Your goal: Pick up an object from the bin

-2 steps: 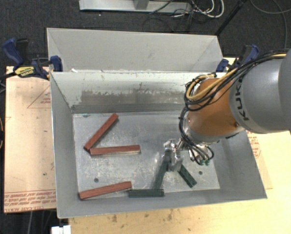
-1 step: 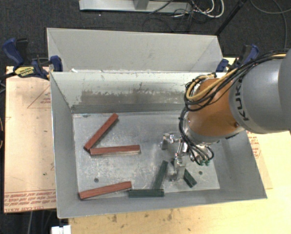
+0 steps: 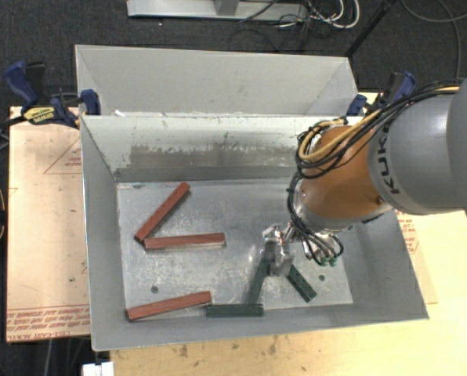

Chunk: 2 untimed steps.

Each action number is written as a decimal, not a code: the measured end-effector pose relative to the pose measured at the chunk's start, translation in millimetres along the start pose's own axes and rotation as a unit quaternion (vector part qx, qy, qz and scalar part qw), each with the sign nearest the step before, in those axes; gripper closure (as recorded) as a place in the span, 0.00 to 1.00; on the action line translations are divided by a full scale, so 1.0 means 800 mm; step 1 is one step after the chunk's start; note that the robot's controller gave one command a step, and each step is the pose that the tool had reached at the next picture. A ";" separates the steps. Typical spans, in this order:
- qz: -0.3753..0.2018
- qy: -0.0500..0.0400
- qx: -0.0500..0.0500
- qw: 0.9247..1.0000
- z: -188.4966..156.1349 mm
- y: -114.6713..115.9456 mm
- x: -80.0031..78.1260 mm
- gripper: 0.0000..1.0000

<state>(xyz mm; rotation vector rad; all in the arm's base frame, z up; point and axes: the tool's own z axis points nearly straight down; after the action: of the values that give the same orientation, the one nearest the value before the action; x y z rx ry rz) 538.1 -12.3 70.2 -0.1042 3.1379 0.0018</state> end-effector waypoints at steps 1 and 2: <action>0.000 0.000 0.000 1.000 0.000 0.000 0.000 0.00; 0.000 0.000 0.000 1.000 0.000 0.000 0.000 1.00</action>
Offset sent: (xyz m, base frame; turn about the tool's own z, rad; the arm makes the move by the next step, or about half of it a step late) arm 0.0000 0.0000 0.0000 0.0000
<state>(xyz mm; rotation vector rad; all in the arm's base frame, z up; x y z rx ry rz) 538.2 -12.3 70.3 -0.1037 3.1377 0.0019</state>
